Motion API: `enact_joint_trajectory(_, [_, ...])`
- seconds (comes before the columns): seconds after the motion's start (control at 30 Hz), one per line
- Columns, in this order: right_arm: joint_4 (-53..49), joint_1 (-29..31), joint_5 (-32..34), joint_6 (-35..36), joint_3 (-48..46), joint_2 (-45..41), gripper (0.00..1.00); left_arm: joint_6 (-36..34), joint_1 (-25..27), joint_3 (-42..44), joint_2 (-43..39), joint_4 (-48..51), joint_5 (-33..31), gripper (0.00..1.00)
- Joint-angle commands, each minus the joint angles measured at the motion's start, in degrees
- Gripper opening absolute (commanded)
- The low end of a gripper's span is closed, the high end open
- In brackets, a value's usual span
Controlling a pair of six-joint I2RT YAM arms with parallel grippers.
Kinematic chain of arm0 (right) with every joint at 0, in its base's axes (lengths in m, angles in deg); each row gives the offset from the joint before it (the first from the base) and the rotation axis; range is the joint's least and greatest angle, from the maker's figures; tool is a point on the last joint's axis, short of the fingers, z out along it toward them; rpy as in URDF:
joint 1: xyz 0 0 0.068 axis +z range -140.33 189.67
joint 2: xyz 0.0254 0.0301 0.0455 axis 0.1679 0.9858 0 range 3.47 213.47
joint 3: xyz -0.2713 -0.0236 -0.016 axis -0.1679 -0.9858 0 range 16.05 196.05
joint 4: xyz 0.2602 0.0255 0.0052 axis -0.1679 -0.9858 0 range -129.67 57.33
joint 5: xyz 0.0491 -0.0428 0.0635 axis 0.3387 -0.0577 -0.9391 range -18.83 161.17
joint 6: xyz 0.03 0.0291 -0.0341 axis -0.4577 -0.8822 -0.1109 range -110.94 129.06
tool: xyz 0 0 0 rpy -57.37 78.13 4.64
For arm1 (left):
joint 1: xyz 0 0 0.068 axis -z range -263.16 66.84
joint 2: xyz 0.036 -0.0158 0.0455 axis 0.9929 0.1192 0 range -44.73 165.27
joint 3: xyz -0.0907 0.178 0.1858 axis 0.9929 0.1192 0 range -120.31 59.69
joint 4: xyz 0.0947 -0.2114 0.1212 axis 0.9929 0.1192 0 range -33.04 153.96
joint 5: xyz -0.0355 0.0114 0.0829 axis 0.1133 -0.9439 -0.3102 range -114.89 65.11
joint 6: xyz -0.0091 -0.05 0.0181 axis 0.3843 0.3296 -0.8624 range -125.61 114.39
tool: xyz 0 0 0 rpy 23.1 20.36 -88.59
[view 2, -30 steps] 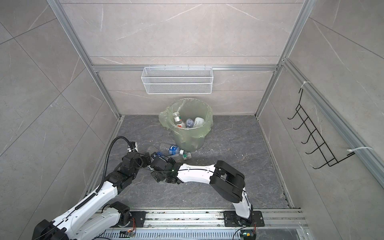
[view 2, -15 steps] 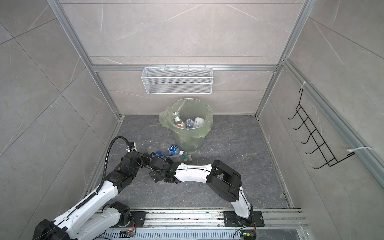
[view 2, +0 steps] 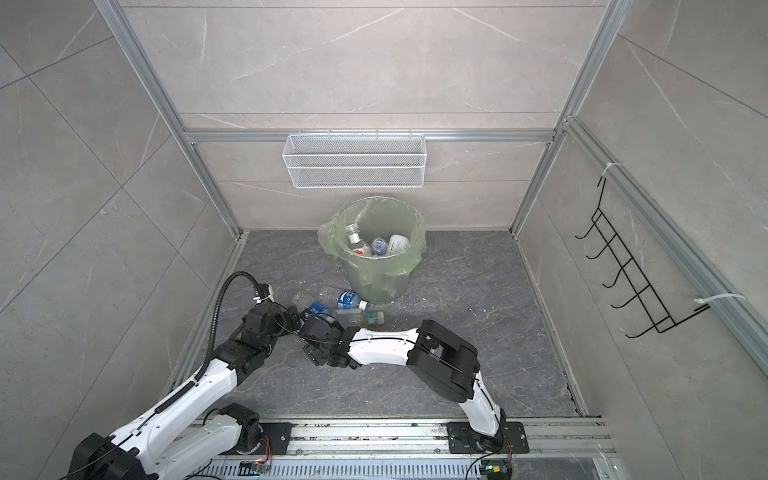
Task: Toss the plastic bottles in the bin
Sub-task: 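Close the right gripper on the white-capped bottle with dense text label, then lift the text-labelled bottle with the right gripper and carry it over the bin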
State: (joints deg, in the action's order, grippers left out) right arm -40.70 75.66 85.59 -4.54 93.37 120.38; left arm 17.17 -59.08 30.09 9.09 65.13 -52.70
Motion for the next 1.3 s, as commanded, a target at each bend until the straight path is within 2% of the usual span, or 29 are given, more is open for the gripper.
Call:
enact_joint_trajectory(0.0, [0.89,0.76,-0.99,0.64,-3.79,-4.43,0.68,1.05,-0.17,-0.82,0.21,-1.36,0.48,0.96])
enact_joint_trajectory(0.2, [2.49,1.90,0.06,-0.83,-11.99,-11.54,0.65,0.68,-0.17,-0.90,1.24,-2.34,4.10,0.96])
enact_joint_trajectory(0.53, [-2.19,2.47,3.33,-2.37,-23.40,-23.10,0.64,0.41,-0.17,-1.20,3.31,-4.13,8.64,0.96])
enact_joint_trajectory(0.9, [-1.12,2.47,2.02,-4.28,-27.20,-21.69,0.65,0.07,-0.17,-1.50,4.89,-4.67,10.32,0.96])
enact_joint_trajectory(1.0, [-0.93,2.47,1.93,-4.24,-26.31,-20.40,0.68,0.00,-0.17,-1.47,5.04,-4.91,10.34,0.96])
enact_joint_trajectory(1.17, [-1.37,2.43,2.02,-3.47,-23.27,-18.19,0.84,-0.03,-0.17,-1.74,5.68,-4.95,10.67,0.96])
enact_joint_trajectory(1.27, [-1.63,2.22,3.22,-2.70,-21.23,-16.60,0.88,-0.06,-0.17,-1.74,6.03,-5.09,10.67,0.96])
